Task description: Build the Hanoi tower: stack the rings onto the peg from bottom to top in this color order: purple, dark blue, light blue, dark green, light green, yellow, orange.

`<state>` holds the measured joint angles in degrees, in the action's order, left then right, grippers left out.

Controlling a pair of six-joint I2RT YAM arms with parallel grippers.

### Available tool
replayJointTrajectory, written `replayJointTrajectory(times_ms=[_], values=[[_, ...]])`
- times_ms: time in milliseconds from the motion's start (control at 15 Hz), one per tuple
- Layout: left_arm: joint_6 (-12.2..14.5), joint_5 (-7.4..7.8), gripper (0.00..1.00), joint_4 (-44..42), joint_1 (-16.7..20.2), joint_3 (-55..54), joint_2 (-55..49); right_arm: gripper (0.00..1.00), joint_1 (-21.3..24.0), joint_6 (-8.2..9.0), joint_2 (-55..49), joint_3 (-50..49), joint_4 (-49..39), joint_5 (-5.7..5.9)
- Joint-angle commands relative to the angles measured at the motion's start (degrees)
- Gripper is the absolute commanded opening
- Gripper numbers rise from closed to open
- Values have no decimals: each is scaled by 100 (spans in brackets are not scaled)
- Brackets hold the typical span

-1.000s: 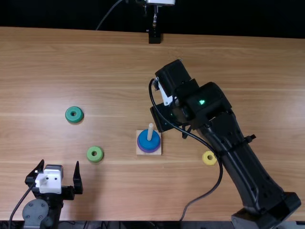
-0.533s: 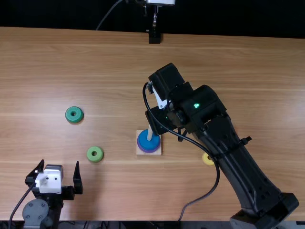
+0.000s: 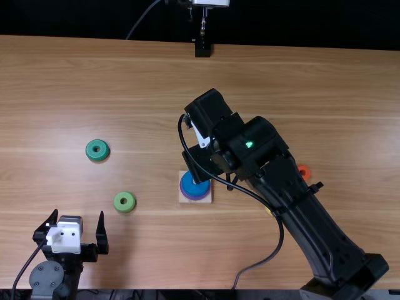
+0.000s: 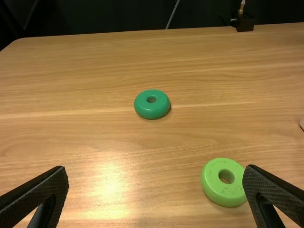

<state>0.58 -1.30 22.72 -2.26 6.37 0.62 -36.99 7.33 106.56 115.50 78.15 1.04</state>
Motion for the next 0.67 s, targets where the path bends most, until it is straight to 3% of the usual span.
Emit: replayJointTrajectory(times_ms=[0, 200, 600], values=[[-47, -49, 100, 291, -11, -637, -62, 0, -62, 16, 119, 183, -25, 2], [-47, -49, 100, 291, -11, -637, -62, 0, -62, 195, 198, 139, -46, 12], [-47, -49, 100, 291, -11, -637, -62, 0, -159, 195, 427, 174, -57, 12]])
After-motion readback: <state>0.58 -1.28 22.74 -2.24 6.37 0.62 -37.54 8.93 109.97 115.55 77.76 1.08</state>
